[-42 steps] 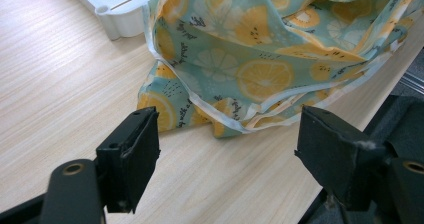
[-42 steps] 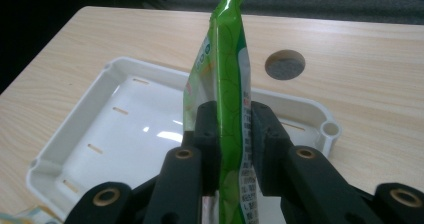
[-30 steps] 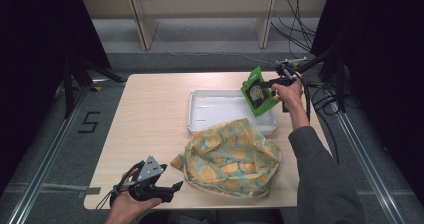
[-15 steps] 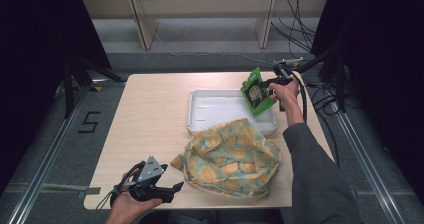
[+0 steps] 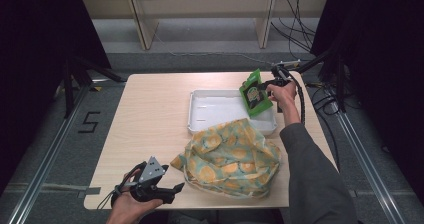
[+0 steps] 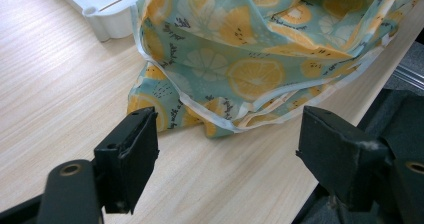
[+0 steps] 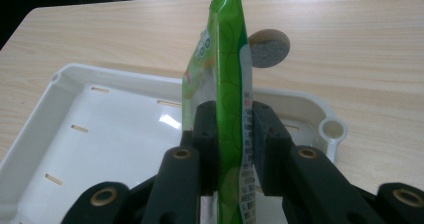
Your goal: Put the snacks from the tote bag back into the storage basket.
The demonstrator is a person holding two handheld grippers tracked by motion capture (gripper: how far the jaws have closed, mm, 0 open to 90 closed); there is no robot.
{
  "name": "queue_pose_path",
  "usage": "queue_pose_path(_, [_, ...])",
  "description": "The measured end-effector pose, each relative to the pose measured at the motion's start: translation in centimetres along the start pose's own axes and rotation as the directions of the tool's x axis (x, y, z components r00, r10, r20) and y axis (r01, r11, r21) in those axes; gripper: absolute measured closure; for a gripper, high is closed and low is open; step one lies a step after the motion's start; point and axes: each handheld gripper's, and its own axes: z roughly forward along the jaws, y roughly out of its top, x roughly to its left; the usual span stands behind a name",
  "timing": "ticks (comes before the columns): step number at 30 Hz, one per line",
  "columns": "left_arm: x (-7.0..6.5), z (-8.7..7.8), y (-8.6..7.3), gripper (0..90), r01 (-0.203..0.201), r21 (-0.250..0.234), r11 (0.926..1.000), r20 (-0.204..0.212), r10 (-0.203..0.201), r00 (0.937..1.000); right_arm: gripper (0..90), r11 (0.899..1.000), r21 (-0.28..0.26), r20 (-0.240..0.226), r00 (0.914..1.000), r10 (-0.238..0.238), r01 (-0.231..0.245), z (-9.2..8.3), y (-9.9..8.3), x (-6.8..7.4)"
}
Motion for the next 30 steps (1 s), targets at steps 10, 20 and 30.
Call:
queue_pose_path(10, [0.1, -0.1, 0.1, 23.4, -0.022, 0.010, 0.9997, 0.001, 0.022, 0.9998, 72.2, 1.000, 0.004, 0.001, 0.9999, 0.015, -0.015, 0.4, -0.5, -0.2])
queue_pose_path(20, [0.1, -0.1, 0.1, 23.5, -0.023, 0.006, 0.9997, 0.003, 0.023, 0.9997, 69.0, 0.997, 0.047, 0.056, 0.9964, 0.063, -0.066, 0.7, -1.0, -0.4])
queue_pose_path(30, [0.1, -0.2, 0.1, 23.5, -0.023, 0.007, 0.9997, 0.000, 0.023, 0.9997, 68.7, 0.992, 0.066, 0.076, 0.9915, 0.106, -0.111, 0.7, -0.9, 0.3])
